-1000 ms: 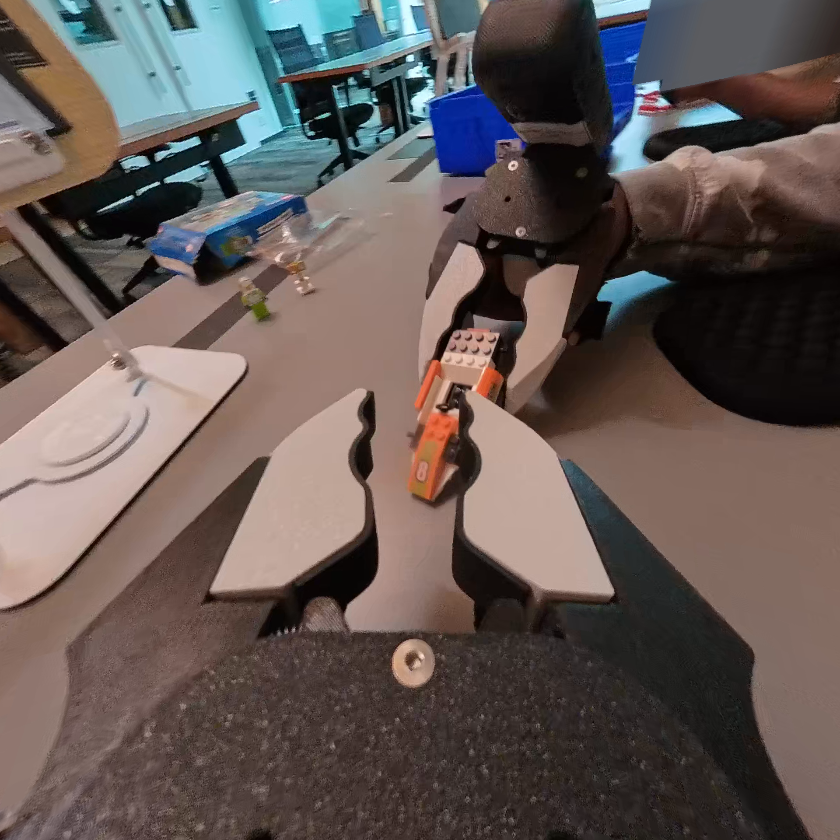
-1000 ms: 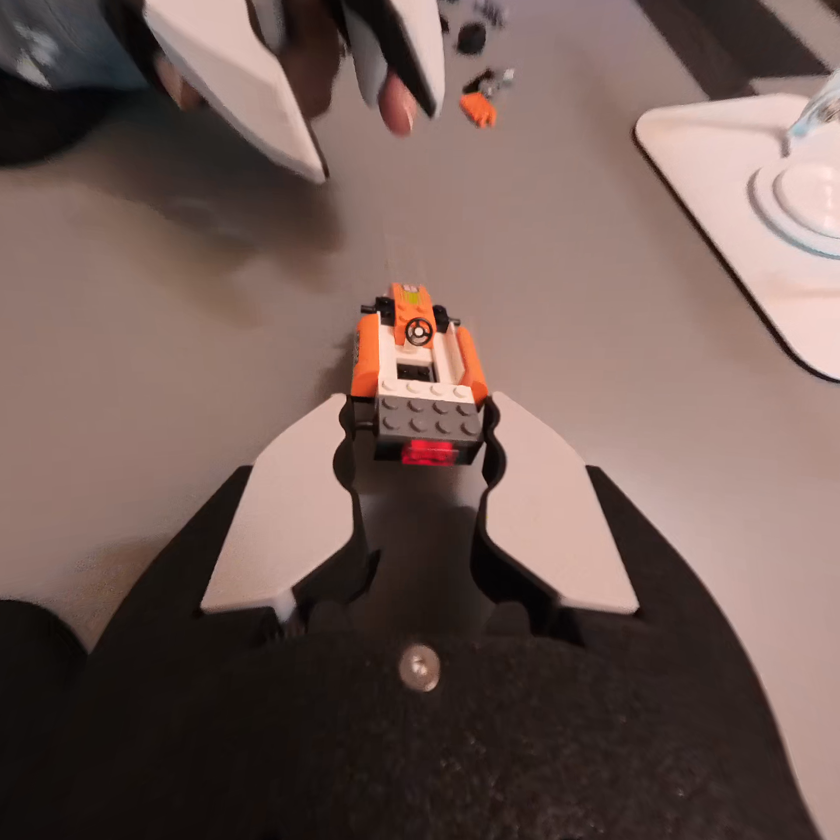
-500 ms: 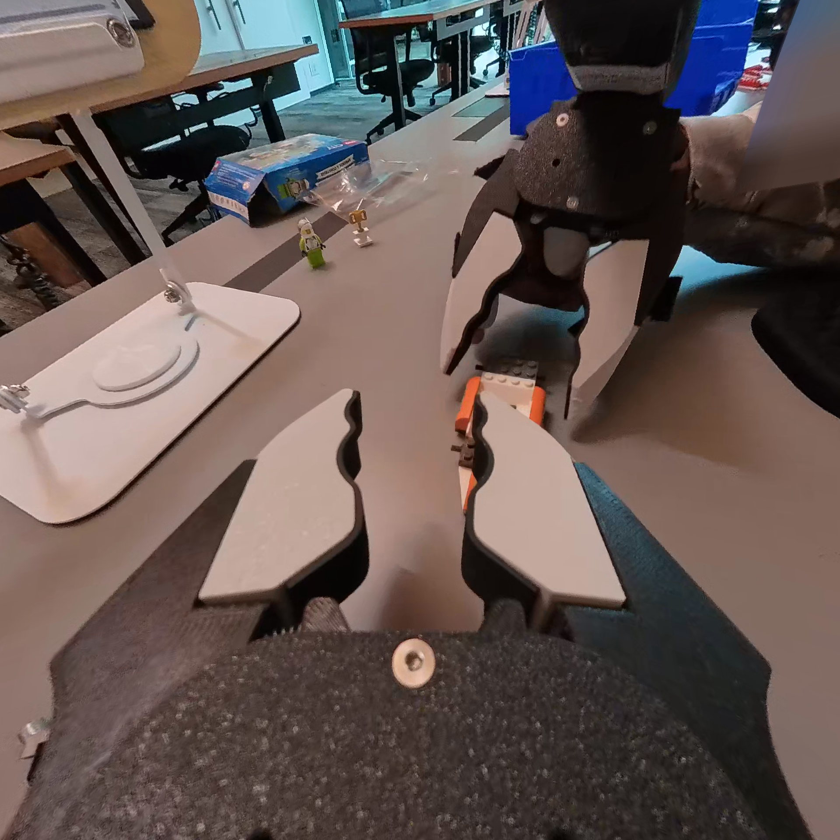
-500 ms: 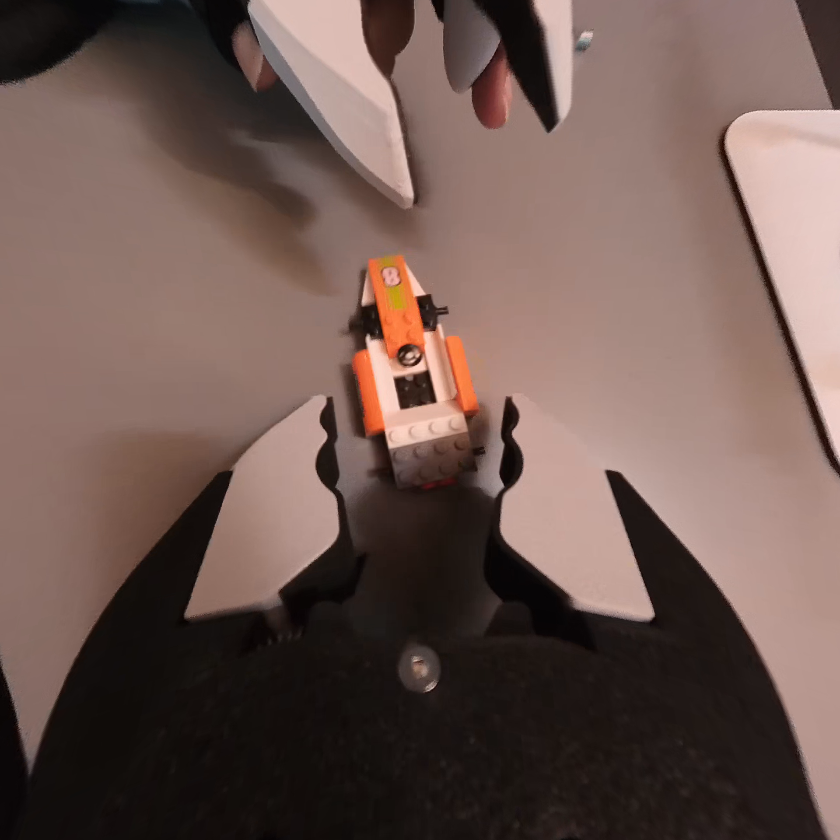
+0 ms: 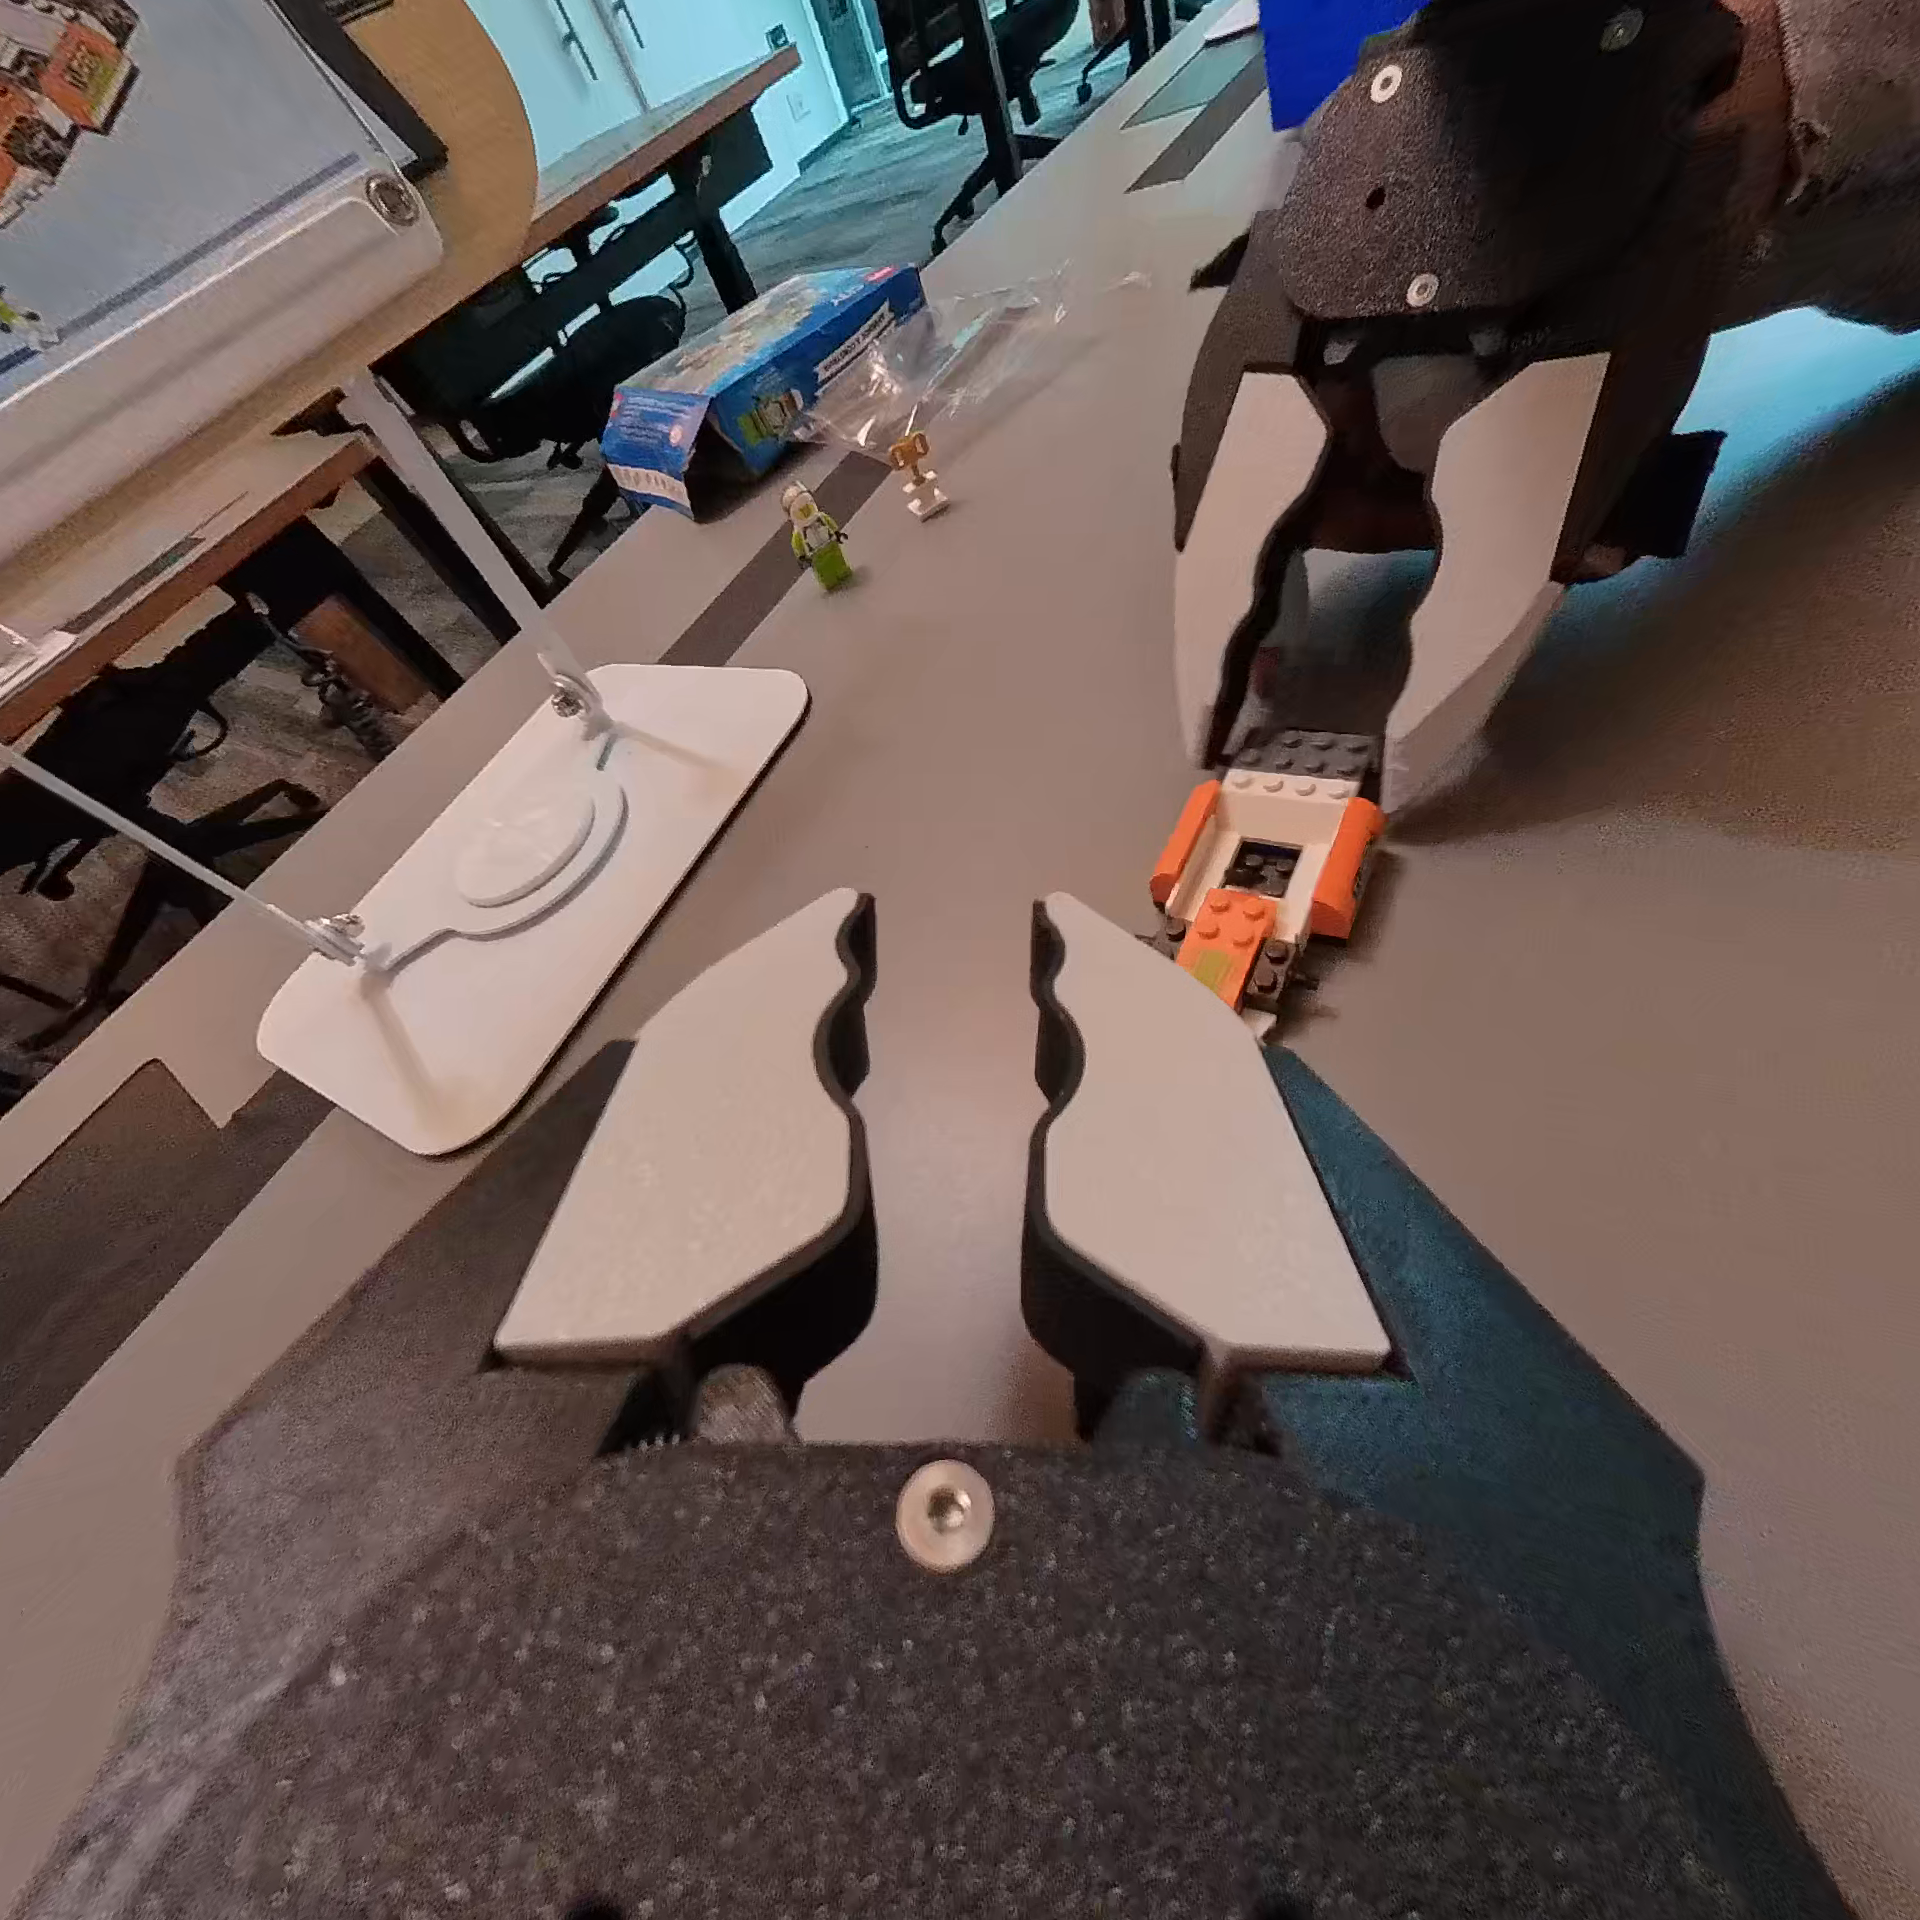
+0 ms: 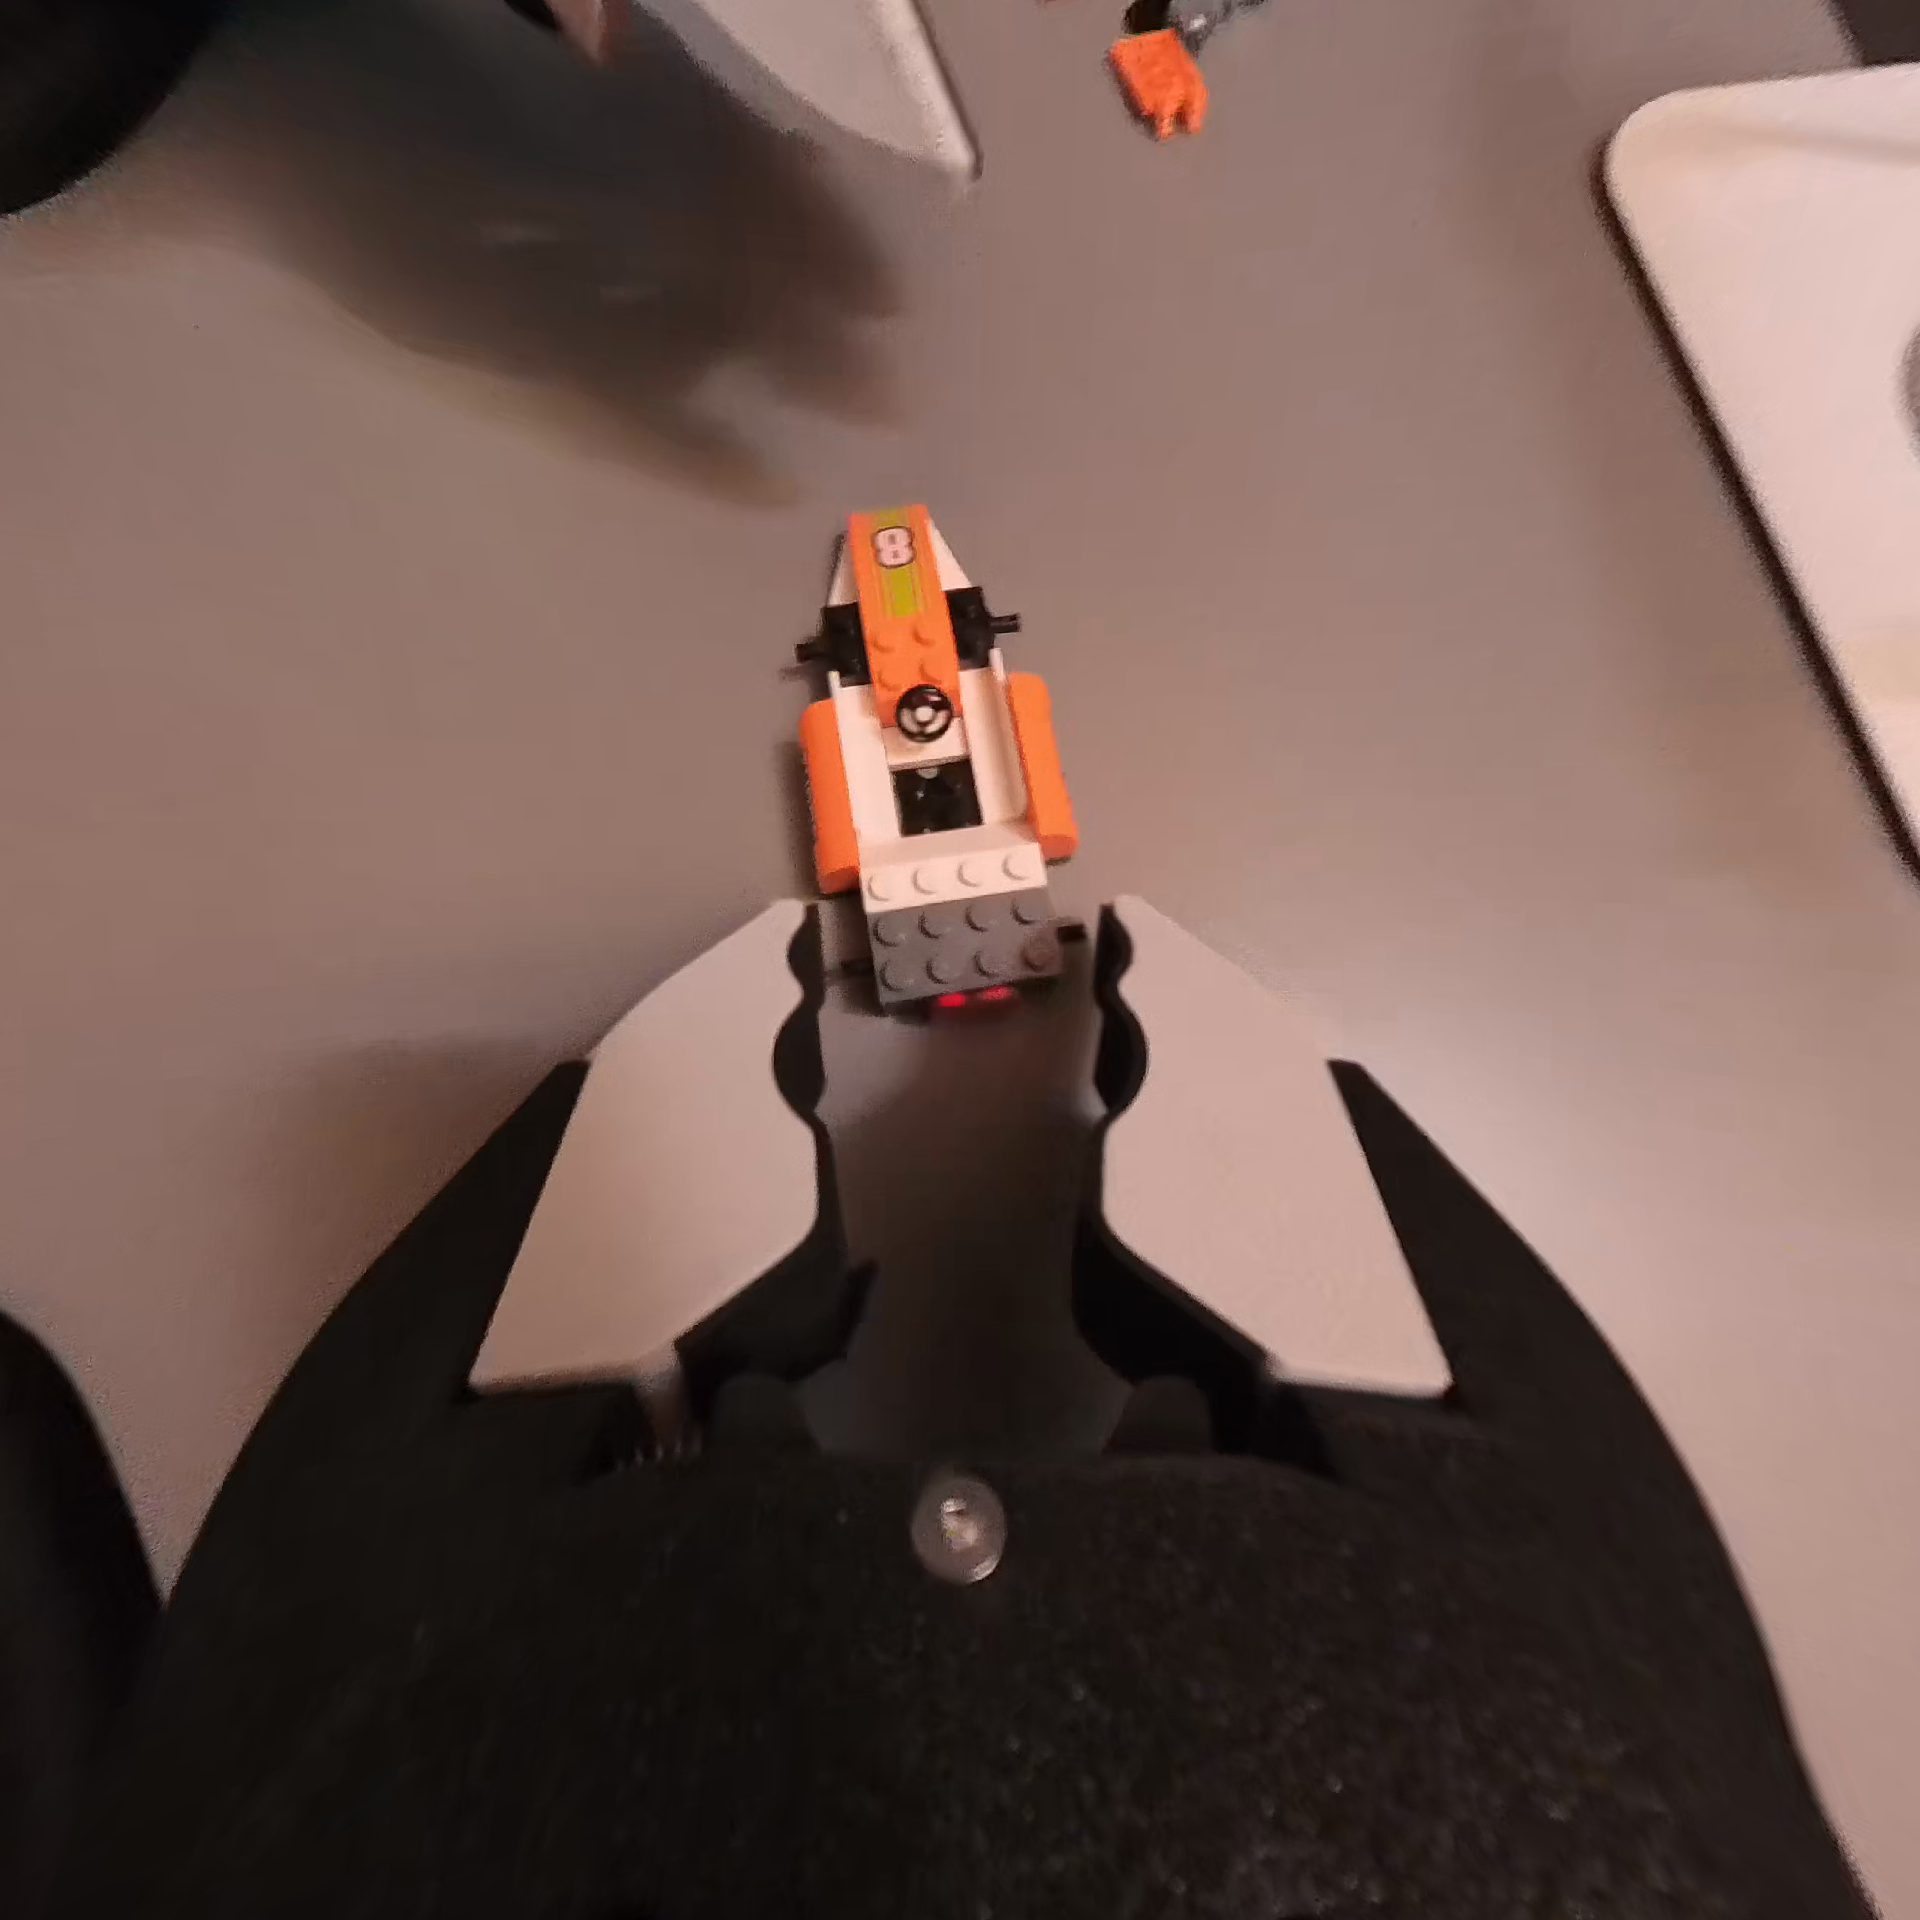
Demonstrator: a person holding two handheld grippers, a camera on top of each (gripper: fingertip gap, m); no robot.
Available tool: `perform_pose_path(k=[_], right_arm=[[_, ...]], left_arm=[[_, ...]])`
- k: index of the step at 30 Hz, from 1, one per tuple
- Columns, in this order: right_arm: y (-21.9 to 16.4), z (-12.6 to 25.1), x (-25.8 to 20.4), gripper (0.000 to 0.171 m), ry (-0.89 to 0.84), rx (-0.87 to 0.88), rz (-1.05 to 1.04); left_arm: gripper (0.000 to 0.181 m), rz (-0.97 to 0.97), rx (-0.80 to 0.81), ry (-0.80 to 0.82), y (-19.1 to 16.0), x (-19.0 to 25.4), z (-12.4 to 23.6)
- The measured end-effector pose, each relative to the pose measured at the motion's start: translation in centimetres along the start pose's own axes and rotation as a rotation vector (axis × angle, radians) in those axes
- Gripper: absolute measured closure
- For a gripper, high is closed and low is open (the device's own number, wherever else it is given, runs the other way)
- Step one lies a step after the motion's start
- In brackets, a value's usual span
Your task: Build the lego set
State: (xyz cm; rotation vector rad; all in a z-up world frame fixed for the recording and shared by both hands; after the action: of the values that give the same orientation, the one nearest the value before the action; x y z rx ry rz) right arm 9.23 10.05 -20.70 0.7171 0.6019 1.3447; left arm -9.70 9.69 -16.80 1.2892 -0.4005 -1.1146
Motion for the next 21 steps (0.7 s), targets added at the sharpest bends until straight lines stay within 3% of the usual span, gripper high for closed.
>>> perform_pose_path(k=[2,10,21], right_arm=[[0.2,-0.4,0.0,0.132,-0.006,0.003,0.007],[1.0,-1.2,0.7,0.132,-0.043,-0.012,0.050],[1.5,-1.5,0.3,0.137,-0.069,-0.040,0.095]], left_arm=[[0.155,-0.018,-0.016,0.002,-0.2,0.1,-0.2],[0.159,-0.042,-0.103,-0.072,-1.5,1.3,-1.2],[0.160,0.099,-0.227,-0.176,-2.0,1.7,-4.0]])
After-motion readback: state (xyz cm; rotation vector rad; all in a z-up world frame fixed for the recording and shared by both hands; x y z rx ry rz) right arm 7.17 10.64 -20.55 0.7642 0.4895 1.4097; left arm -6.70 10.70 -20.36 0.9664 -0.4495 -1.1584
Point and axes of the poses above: each gripper's, where its closed fingertips meet, z back along the fingers, y out of its top, x = y × z across the jaws, the point moved 7 cm from there along z, back along the fingers, and after that the axes turned 3 degrees about x, right-handed, at the moved point
